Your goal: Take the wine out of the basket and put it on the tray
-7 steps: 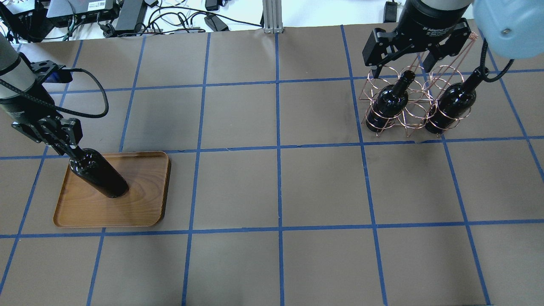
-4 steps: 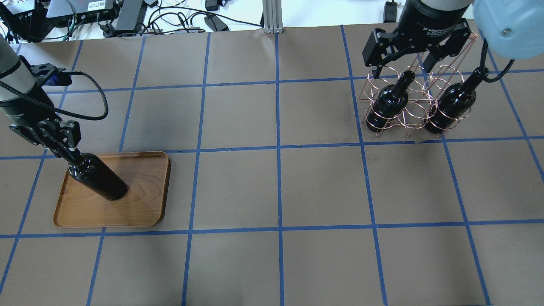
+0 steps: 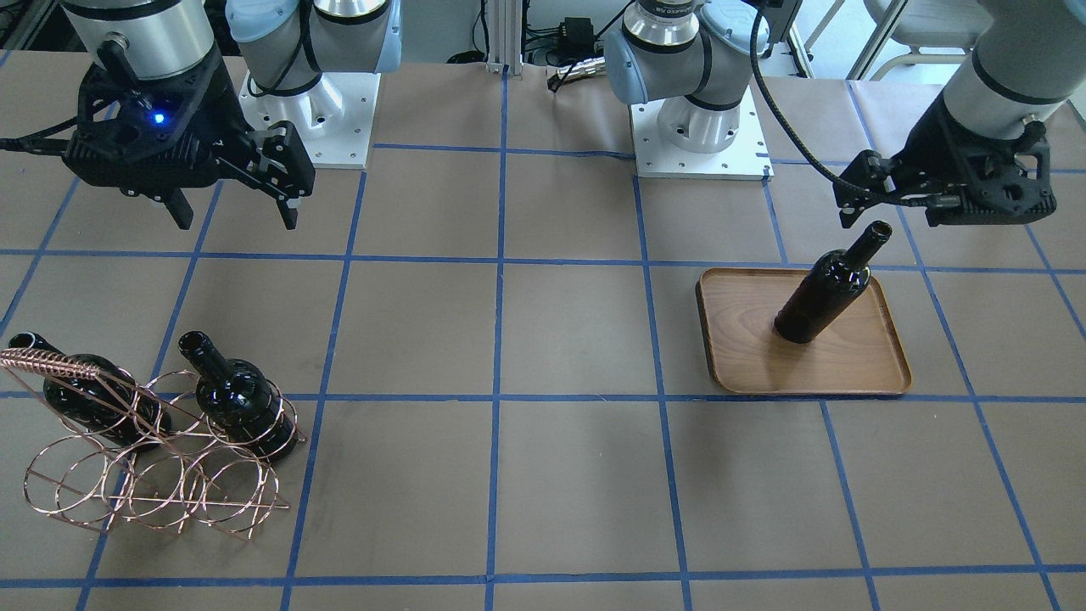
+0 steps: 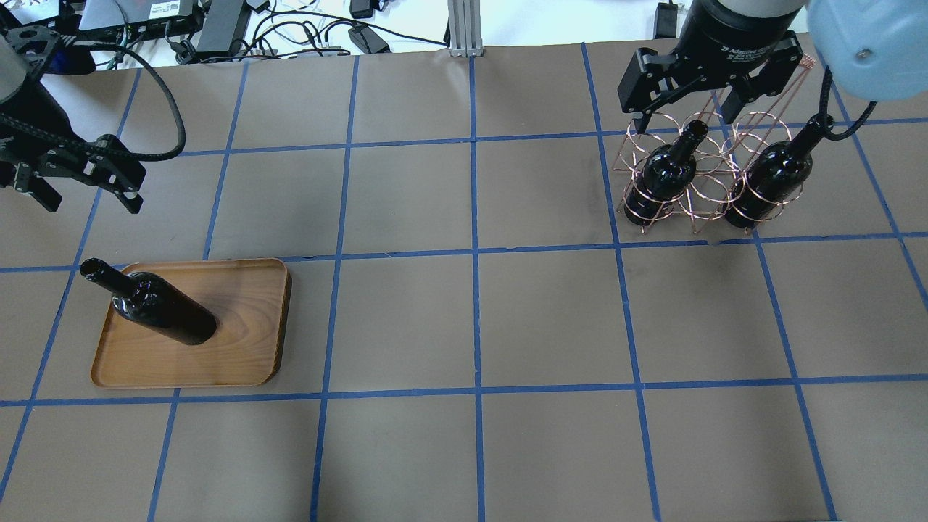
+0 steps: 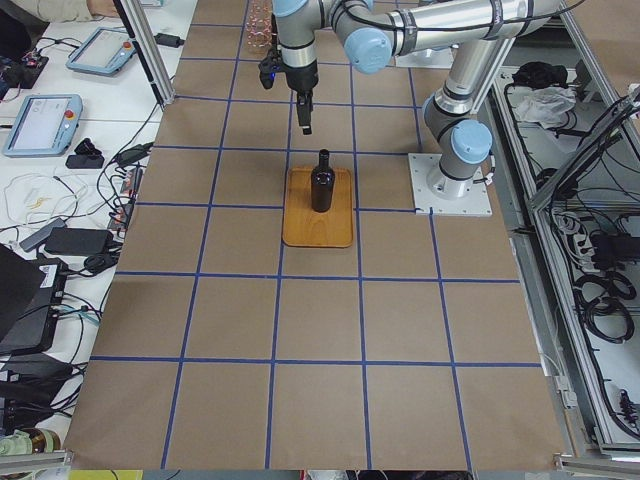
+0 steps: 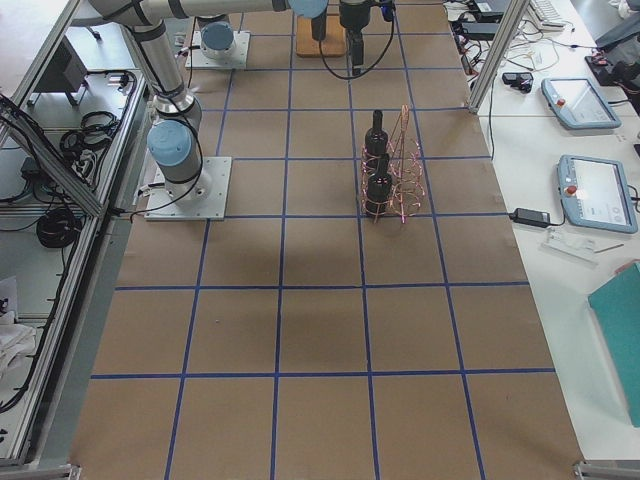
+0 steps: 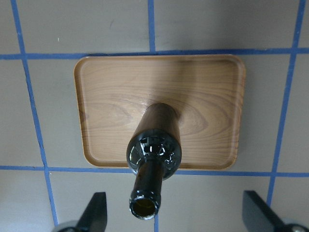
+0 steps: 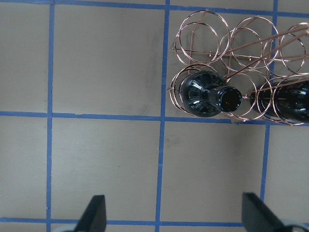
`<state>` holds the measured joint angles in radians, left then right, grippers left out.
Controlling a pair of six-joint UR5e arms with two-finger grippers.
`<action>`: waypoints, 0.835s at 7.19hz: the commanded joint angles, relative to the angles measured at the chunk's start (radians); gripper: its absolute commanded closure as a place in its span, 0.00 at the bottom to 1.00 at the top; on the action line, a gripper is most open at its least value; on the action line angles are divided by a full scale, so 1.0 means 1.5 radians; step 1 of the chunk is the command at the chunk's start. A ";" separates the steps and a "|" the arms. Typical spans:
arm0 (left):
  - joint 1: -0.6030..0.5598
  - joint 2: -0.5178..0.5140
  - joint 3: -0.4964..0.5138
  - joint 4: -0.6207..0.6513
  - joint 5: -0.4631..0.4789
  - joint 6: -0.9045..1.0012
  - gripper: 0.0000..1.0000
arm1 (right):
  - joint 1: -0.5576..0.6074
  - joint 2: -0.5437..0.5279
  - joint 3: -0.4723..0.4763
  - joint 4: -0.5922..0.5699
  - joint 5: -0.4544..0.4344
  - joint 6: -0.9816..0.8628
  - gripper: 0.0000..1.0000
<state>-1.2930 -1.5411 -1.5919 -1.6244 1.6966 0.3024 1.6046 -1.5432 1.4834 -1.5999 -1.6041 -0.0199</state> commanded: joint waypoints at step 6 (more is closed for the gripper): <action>-0.154 0.031 0.008 0.007 -0.065 -0.164 0.00 | -0.001 0.001 0.000 -0.001 0.002 -0.001 0.00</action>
<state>-1.5002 -1.4957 -1.5789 -1.6145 1.5999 0.0640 1.6030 -1.5430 1.4834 -1.6001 -1.6019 -0.0213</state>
